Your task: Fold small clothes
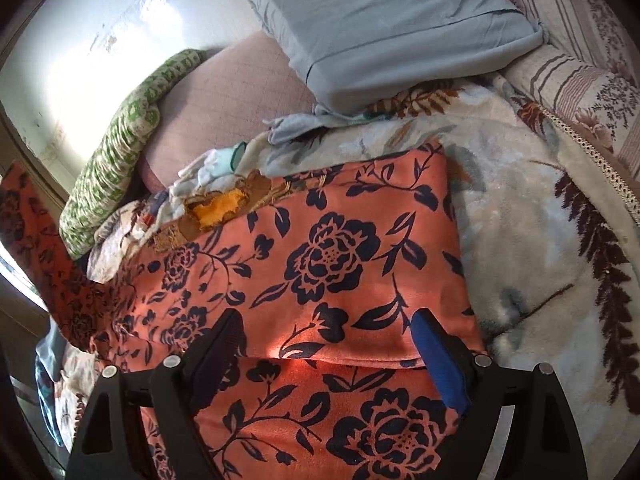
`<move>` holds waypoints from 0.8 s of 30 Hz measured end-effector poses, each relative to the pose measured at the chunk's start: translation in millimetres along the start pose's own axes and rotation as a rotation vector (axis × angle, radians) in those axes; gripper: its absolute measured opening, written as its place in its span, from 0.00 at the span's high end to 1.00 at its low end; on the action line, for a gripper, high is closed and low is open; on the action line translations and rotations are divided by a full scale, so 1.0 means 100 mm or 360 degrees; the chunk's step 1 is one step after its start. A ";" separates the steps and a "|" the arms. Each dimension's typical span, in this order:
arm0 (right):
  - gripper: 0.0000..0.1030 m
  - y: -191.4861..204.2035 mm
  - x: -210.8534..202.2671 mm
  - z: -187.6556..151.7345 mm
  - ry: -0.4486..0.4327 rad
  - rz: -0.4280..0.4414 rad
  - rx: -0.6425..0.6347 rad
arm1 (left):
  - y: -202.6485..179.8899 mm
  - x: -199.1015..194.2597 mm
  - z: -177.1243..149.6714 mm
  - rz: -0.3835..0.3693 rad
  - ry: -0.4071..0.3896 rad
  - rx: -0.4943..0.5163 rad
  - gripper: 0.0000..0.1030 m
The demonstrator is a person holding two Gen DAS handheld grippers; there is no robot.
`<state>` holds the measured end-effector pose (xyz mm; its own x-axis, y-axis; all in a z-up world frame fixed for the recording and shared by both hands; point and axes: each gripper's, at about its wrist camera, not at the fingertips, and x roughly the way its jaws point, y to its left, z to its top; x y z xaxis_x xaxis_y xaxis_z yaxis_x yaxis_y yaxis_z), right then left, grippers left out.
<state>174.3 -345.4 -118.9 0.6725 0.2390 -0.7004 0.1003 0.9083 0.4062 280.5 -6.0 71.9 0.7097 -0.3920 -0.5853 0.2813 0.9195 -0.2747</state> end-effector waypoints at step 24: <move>0.14 -0.17 -0.58 -0.03 -0.0004 0.0294 0.0263 | 0.46 0.15 -1.03 0.0119 0.0286 -0.0046 0.13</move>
<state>131.2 -374.1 -87.0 0.6924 0.3947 -0.6040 0.0941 0.7805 0.6180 237.8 27.4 -28.6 0.6006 -0.3244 -0.7308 0.2120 0.9459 -0.2456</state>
